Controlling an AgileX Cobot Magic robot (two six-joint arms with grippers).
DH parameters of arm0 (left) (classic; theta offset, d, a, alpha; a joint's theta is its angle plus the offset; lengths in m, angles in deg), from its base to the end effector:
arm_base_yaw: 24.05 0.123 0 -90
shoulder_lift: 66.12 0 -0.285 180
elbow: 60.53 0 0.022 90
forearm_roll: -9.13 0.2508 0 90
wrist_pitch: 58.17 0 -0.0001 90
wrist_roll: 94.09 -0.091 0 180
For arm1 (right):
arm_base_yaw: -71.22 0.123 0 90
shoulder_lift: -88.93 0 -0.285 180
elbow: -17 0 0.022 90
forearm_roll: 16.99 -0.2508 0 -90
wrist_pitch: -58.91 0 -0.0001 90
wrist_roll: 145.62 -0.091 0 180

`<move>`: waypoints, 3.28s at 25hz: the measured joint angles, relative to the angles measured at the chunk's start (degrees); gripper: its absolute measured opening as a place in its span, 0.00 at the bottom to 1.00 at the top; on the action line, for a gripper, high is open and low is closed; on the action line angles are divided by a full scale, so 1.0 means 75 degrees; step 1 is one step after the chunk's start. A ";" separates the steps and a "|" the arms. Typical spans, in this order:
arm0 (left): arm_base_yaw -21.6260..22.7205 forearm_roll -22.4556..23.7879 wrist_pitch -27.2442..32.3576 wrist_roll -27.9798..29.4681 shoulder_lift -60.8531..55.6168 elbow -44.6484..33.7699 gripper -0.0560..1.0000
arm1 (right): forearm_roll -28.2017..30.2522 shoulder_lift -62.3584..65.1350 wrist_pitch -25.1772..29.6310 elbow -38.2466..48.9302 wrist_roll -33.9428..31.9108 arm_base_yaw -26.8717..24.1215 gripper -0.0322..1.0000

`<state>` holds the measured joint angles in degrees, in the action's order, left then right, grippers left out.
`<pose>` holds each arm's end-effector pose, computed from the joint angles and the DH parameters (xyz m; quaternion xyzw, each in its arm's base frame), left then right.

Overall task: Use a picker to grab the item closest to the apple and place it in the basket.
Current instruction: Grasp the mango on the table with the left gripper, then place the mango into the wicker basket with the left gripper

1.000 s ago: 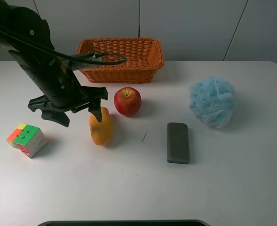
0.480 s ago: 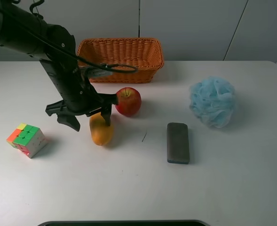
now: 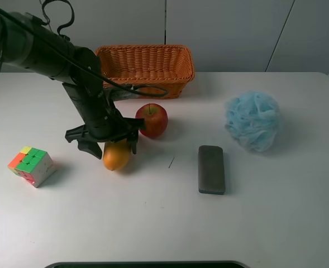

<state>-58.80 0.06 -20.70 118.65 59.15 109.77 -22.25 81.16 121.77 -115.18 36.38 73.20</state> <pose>0.2990 -0.2180 0.1043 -0.0420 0.9956 -0.0799 0.0257 -0.0084 0.0071 0.2783 -0.0327 0.8577 0.0457 0.5111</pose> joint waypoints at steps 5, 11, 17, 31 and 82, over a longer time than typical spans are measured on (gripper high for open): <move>0.0000 0.0201 -0.0121 0.0000 0.0074 0.0003 0.74 | 0.0000 0.0000 0.0000 0.0000 -0.0003 0.0000 0.71; 0.0000 0.0291 -0.0153 -0.0014 0.0074 0.0016 0.61 | 0.0000 0.0000 0.0000 0.0000 -0.0003 0.0000 0.71; 0.0000 0.0291 -0.0153 -0.0014 0.0074 0.0016 0.61 | 0.0000 0.0000 0.0000 0.0000 -0.0003 0.0000 0.71; 0.0000 0.0385 0.0446 -0.0014 -0.1690 0.0016 0.61 | 0.0000 0.0000 0.0000 0.0000 -0.0017 0.0000 0.71; 0.1366 0.0999 0.1009 -0.2758 0.3949 0.8761 0.74 | 0.0000 0.0000 0.0000 0.0000 -0.0032 0.0000 0.71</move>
<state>-48.56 7.56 -13.13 97.96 88.76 175.47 -22.25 81.16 121.77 -115.18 36.15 73.20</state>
